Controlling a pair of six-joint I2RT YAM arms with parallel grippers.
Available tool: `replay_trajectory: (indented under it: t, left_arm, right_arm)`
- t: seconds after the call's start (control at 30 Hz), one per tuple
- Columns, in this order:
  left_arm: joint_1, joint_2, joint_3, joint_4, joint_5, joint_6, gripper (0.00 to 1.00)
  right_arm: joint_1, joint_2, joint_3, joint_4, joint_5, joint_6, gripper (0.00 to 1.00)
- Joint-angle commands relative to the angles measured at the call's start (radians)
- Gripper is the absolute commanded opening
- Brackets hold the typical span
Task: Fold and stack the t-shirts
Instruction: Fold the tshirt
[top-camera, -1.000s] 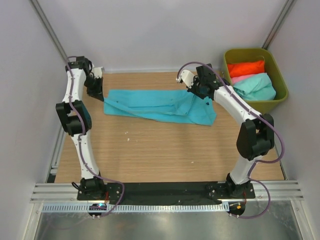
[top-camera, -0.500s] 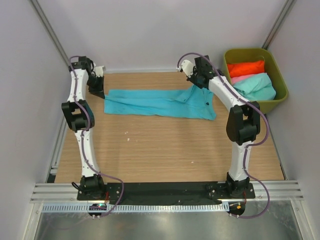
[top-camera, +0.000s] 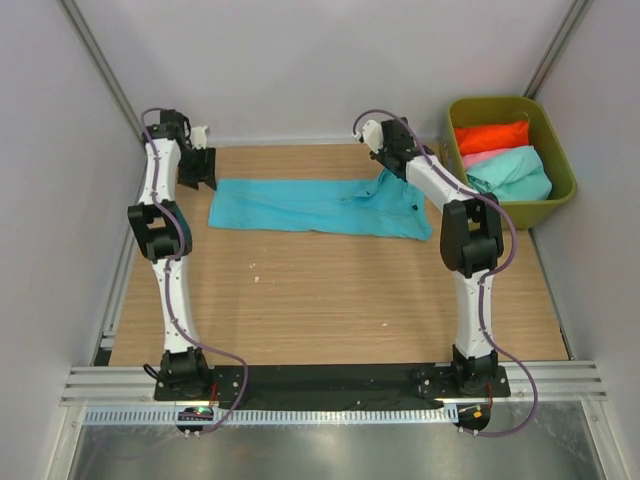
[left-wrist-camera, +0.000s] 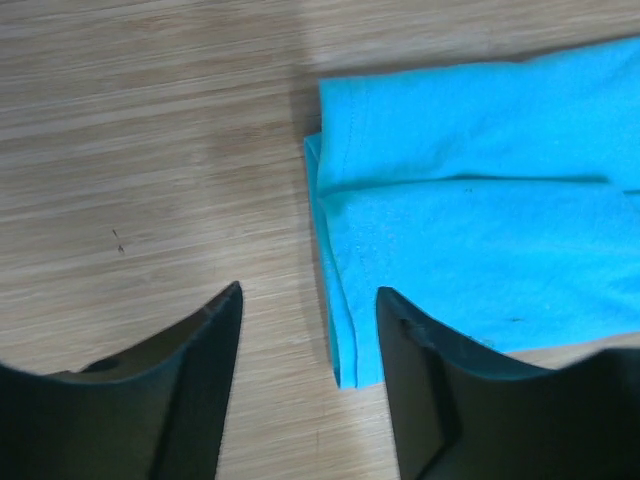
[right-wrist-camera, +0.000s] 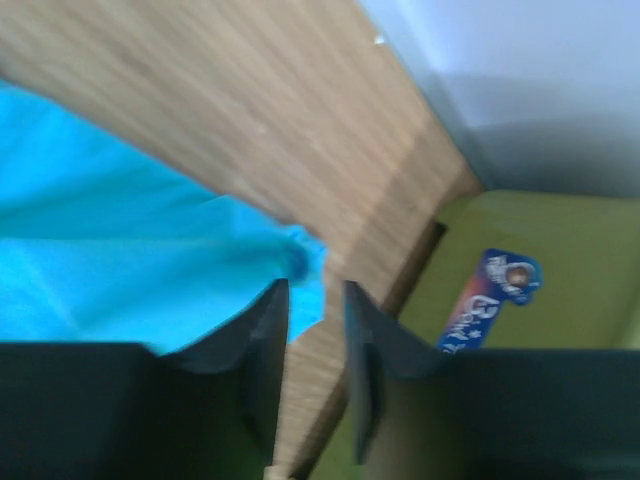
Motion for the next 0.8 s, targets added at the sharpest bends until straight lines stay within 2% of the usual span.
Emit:
replay_trajectory:
  t: [0.0, 0.03, 0.1, 0.23, 0.33, 0.53, 0.63, 0.77]
  left_arm:
    - [-0.001, -0.090, 0.025, 0.054, -0.033, -0.015, 0.59]
    - [-0.002, -0.107, 0.009, 0.060, -0.034, -0.015, 0.61]
    - [-0.004, -0.165, -0.039, 0.076, -0.020, -0.019, 0.63]
    - [-0.007, -0.254, -0.232, 0.122, 0.030, -0.038, 0.63]
    - [-0.017, -0.277, -0.298, 0.094, 0.096, -0.045, 0.60]
    - [-0.040, -0.253, -0.363, 0.047, 0.196, -0.032, 0.58]
    - [-0.054, -0.242, -0.415, 0.051, 0.199, -0.036, 0.58]
    - [-0.060, -0.211, -0.432, 0.050, 0.199, -0.042, 0.58]
  right_arm:
    - [0.000, -0.032, 0.061, 0.170, 0.135, 0.041, 0.38]
    - [0.000, -0.043, 0.056, 0.193, 0.161, 0.058, 0.52]
    - [0.001, -0.077, 0.039, 0.192, 0.163, 0.076, 0.56]
    - [0.004, -0.136, -0.008, 0.129, 0.145, 0.136, 0.57]
    - [0.010, -0.196, -0.059, 0.021, 0.045, 0.196, 0.56]
    - [0.014, -0.221, -0.119, -0.162, -0.246, 0.296, 0.56]
    - [0.012, -0.230, -0.165, -0.204, -0.314, 0.387, 0.56]
    - [0.009, -0.255, -0.264, -0.186, -0.328, 0.432, 0.56]
